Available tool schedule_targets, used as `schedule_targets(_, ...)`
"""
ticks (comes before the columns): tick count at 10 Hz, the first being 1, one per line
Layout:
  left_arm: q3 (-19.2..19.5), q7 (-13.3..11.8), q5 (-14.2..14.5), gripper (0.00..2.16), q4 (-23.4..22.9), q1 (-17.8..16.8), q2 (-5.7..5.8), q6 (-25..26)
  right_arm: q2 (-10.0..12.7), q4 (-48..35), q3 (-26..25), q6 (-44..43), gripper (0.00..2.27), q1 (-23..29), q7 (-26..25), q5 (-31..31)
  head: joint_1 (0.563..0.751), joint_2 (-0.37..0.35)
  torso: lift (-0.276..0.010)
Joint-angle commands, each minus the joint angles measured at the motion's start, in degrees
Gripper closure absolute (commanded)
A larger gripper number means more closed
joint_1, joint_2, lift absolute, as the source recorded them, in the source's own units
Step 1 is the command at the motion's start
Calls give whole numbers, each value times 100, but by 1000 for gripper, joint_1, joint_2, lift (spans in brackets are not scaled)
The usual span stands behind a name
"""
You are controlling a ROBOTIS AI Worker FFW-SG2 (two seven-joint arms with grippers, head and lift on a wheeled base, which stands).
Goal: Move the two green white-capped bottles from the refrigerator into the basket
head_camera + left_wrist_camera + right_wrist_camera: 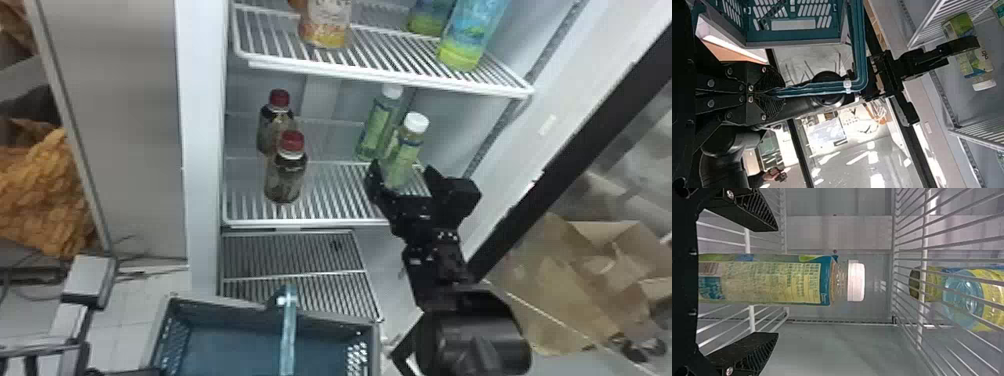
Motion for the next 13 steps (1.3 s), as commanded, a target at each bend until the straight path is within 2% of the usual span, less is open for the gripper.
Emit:
schedule_targets(1,-10,0,0,1161,0,-14,0,0,-30,248,40,-17,90,-207,0,7,695,-350,-263)
schedule_targets(5,-10,8,12,1161,14,-42,0,-29,-82,628,85,-60,197,-489,0,18,695,-350,-263)
schedule_targets(6,-22,8,12,1161,14,-56,0,-29,-82,670,85,-60,303,-531,0,-5,695,-350,-263)
schedule_targets(8,-10,0,23,1161,14,-42,9,-29,-82,670,85,-130,791,-503,0,-107,695,-350,-263)
schedule_targets(13,-10,8,34,1161,14,-14,9,-29,-82,178,108,-242,825,-179,0,-336,695,-350,-263)
